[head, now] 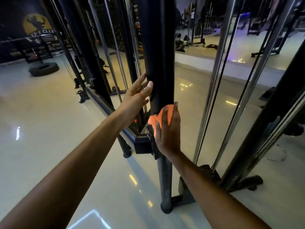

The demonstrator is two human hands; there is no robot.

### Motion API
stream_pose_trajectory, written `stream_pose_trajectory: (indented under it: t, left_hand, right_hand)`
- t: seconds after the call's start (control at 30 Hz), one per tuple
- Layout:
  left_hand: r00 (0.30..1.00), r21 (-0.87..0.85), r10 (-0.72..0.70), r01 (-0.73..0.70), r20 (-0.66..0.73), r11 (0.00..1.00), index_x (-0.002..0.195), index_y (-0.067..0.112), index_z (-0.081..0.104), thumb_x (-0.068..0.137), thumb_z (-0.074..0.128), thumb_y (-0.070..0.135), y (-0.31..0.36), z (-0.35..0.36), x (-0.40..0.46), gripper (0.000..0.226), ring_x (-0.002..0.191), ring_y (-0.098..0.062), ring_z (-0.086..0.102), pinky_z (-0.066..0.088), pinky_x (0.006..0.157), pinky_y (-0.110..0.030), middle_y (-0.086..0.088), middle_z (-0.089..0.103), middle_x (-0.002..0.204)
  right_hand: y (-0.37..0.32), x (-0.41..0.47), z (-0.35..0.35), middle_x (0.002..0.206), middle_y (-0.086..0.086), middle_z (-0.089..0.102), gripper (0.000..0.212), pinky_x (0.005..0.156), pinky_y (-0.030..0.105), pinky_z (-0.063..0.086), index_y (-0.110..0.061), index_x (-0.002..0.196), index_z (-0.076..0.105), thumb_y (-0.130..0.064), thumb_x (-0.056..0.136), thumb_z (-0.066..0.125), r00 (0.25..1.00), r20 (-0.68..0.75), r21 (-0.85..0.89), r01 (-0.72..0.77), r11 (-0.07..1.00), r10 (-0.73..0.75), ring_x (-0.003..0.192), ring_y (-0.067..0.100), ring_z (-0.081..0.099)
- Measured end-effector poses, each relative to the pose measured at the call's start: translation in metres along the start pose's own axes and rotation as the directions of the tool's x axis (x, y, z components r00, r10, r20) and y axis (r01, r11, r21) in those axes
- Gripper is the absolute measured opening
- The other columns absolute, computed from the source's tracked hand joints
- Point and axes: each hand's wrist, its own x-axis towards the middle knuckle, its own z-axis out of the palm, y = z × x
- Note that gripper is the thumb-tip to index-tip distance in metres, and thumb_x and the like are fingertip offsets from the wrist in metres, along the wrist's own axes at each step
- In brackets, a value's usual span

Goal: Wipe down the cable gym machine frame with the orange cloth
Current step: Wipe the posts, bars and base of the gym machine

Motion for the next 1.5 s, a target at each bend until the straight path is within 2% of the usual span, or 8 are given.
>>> stream_pose_trajectory:
  t: [0.13, 0.23, 0.43, 0.73, 0.97, 1.2, 1.33, 1.5]
  left_hand:
    - [0.998, -0.004, -0.049, 0.049, -0.046, 0.999, 0.168, 0.039, 0.026, 0.111, 0.057, 0.036, -0.011, 0.007, -0.004, 0.065, 0.151, -0.015, 0.039, 0.043, 0.116, -0.038, 0.001, 0.032, 0.173]
    - [0.998, -0.011, -0.046, 0.046, -0.051, 0.999, 0.167, 0.04, 0.026, 0.11, 0.058, 0.038, -0.016, 0.007, -0.001, 0.066, 0.156, -0.02, 0.036, 0.039, 0.123, -0.046, 0.0, 0.031, 0.174]
    - [0.999, 0.023, -0.02, 0.021, -0.047, 1.0, 0.168, 0.042, 0.024, 0.109, 0.058, 0.042, -0.02, 0.005, 0.001, 0.068, 0.148, -0.01, 0.039, 0.039, 0.117, -0.039, 0.003, 0.034, 0.173]
    - [0.997, -0.003, -0.022, 0.022, -0.071, 1.0, 0.167, 0.04, 0.028, 0.109, 0.057, 0.042, -0.027, 0.007, 0.002, 0.065, 0.154, -0.02, 0.039, 0.044, 0.12, -0.046, 0.001, 0.034, 0.172]
    - [0.999, 0.008, -0.048, 0.048, -0.017, 0.999, 0.164, 0.05, 0.03, 0.1, 0.065, 0.059, -0.054, 0.008, -0.008, 0.074, 0.155, -0.022, 0.041, 0.038, 0.123, -0.061, 0.004, 0.041, 0.169]
    - [0.999, 0.099, -0.016, 0.02, -0.046, 0.995, 0.168, 0.042, 0.026, 0.11, 0.056, 0.04, -0.078, 0.016, -0.022, 0.065, 0.151, -0.017, 0.04, 0.046, 0.115, -0.044, 0.002, 0.035, 0.172]
    - [0.998, 0.185, 0.003, 0.007, -0.058, 0.983, 0.167, 0.042, 0.027, 0.112, 0.05, 0.042, -0.103, 0.019, -0.032, 0.06, 0.146, -0.004, 0.039, 0.044, 0.111, -0.029, 0.006, 0.036, 0.171]
    - [0.997, 0.229, -0.039, 0.053, -0.062, 0.972, 0.167, 0.043, 0.028, 0.113, 0.05, 0.04, -0.133, 0.021, -0.045, 0.058, 0.155, -0.004, 0.034, 0.035, 0.127, -0.044, 0.016, 0.036, 0.17]
  right_hand:
    - [-0.021, 0.055, -0.014, 0.178, 0.021, 0.006, 0.067, 0.121, 0.059, 0.042, -0.019, 0.169, 0.008, -0.041, 0.116, 0.043, 0.993, -0.113, 0.057, 0.019, 0.998, -0.013, 0.163, 0.041, 0.024]
    - [-0.019, 0.056, -0.014, 0.178, 0.02, 0.006, 0.066, 0.122, 0.059, 0.041, -0.019, 0.169, 0.008, -0.044, 0.117, 0.042, 0.992, -0.123, 0.04, 0.031, 0.999, -0.026, 0.163, 0.041, 0.023]
    - [0.014, -0.017, 0.003, 0.179, 0.023, 0.003, 0.075, 0.118, 0.059, 0.045, -0.03, 0.173, -0.005, -0.039, 0.117, 0.044, 0.999, 0.044, -0.015, 0.007, 1.0, -0.006, 0.162, 0.045, 0.024]
    - [-0.031, 0.056, -0.012, 0.177, 0.017, 0.009, 0.068, 0.118, 0.06, 0.045, -0.022, 0.169, 0.006, -0.048, 0.117, 0.04, 0.986, -0.166, 0.037, -0.015, 0.999, 0.021, 0.16, 0.043, 0.03]
    - [0.012, -0.031, 0.0, 0.18, 0.019, 0.003, 0.076, 0.114, 0.055, 0.053, -0.034, 0.171, -0.013, -0.045, 0.117, 0.039, 0.993, 0.104, -0.019, -0.056, 0.998, 0.057, 0.161, 0.041, 0.028]
    - [-0.016, 0.023, -0.012, 0.181, 0.014, 0.003, 0.072, 0.119, 0.052, 0.048, -0.024, 0.172, 0.0, -0.052, 0.116, 0.036, 0.995, -0.026, 0.093, -0.093, 0.991, 0.096, 0.163, 0.035, 0.025]
    - [0.004, -0.013, -0.003, 0.181, 0.013, -0.002, 0.07, 0.122, 0.052, 0.046, -0.029, 0.171, -0.002, -0.052, 0.116, 0.036, 0.997, 0.06, 0.043, -0.05, 0.998, 0.048, 0.165, 0.036, 0.022]
    - [0.032, -0.079, 0.002, 0.181, 0.014, -0.004, 0.078, 0.114, 0.055, 0.052, -0.049, 0.165, -0.02, -0.047, 0.117, 0.041, 0.972, 0.213, 0.084, -0.116, 0.99, 0.095, 0.165, 0.04, 0.021]
